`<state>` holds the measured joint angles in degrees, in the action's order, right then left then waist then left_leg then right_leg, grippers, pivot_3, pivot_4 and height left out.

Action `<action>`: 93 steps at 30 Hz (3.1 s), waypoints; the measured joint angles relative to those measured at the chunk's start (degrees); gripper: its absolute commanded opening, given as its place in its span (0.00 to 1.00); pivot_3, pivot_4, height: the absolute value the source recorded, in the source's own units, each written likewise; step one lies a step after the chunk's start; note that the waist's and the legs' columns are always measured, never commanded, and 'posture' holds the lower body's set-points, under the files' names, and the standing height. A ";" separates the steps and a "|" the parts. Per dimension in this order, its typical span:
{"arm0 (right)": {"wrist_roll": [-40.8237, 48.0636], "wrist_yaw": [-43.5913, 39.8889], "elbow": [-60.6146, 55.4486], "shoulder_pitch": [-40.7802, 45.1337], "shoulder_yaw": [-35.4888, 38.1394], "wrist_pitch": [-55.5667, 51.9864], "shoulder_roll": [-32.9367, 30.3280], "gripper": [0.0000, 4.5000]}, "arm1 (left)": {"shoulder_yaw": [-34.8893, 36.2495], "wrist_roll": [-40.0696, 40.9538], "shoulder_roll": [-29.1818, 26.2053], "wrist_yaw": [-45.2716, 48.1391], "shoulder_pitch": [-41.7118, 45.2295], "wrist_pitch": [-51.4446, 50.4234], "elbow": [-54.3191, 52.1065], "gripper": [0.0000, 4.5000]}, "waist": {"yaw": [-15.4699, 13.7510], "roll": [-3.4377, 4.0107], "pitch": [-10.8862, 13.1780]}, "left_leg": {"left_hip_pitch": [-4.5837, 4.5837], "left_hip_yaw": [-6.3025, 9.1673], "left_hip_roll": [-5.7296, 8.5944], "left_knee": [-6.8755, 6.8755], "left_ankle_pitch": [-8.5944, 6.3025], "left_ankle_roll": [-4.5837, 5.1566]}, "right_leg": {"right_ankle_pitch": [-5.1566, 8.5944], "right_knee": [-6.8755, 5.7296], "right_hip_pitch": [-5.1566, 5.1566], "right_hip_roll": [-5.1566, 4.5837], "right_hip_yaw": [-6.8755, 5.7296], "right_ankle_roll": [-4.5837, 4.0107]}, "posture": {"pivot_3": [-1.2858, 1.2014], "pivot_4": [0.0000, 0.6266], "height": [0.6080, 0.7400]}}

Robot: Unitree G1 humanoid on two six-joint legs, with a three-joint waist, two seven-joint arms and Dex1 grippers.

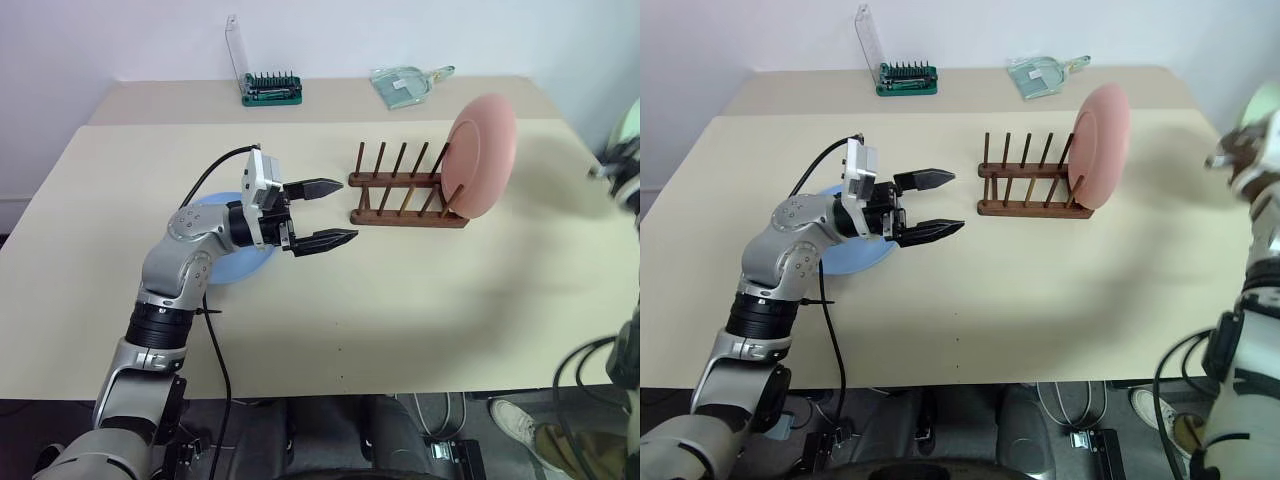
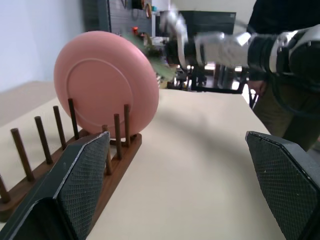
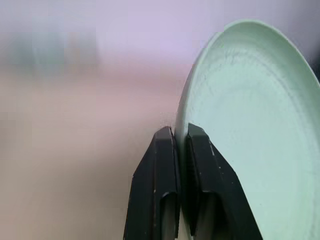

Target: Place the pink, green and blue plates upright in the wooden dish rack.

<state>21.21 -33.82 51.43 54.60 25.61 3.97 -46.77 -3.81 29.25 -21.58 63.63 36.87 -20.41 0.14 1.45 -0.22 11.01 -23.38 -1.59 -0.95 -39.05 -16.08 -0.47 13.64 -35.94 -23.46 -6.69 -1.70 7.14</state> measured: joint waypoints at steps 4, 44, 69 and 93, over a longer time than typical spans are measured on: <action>10.17 -7.12 -14.53 1.03 2.94 -0.55 5.46 0.01 | 0.18 0.00 0.23 -0.10 0.54 0.11 0.26 1.00 | -0.93 0.00 0.00 | -0.04 0.08 0.01 -0.02 0.01 -0.01 | 0.01 -0.01 0.03 -0.02 -0.09 0.01 | 0.52 0.24 0.88; 44.53 2.78 -47.41 -17.65 1.52 -48.38 14.09 0.01 | 1.41 0.10 -0.98 0.57 0.19 3.67 0.97 1.00 | -2.06 0.01 0.01 | -0.15 0.07 0.04 -0.09 -0.01 0.02 | 0.01 -0.06 -0.09 -0.06 -0.07 -0.01 | 0.52 0.24 0.88; 48.23 9.62 -48.35 -17.25 2.39 -49.65 17.75 0.01 | 3.48 -1.23 -0.92 -1.24 0.20 9.66 3.35 1.00 | -2.03 0.00 0.01 | -0.15 0.07 0.03 -0.08 -0.01 0.02 | 0.01 -0.05 -0.09 -0.05 -0.07 -0.01 | 0.52 0.24 0.88; 44.01 9.06 -49.11 -20.59 1.45 -47.82 18.66 0.68 | 3.01 -1.22 -0.97 -1.36 -0.16 9.31 3.08 1.00 | -2.04 0.00 0.01 | -0.16 0.07 0.03 -0.05 -0.02 0.03 | 0.01 -0.03 -0.09 -0.04 -0.07 -0.01 | 0.52 0.24 0.88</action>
<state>65.22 -24.75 2.31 34.01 27.06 -43.86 -28.10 -0.80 28.03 -22.55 62.27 36.71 -11.10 3.22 -0.59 -0.21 11.02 -23.54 -1.51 -0.92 -39.11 -16.10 -0.44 13.65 -35.96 -23.55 -6.73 -1.76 7.13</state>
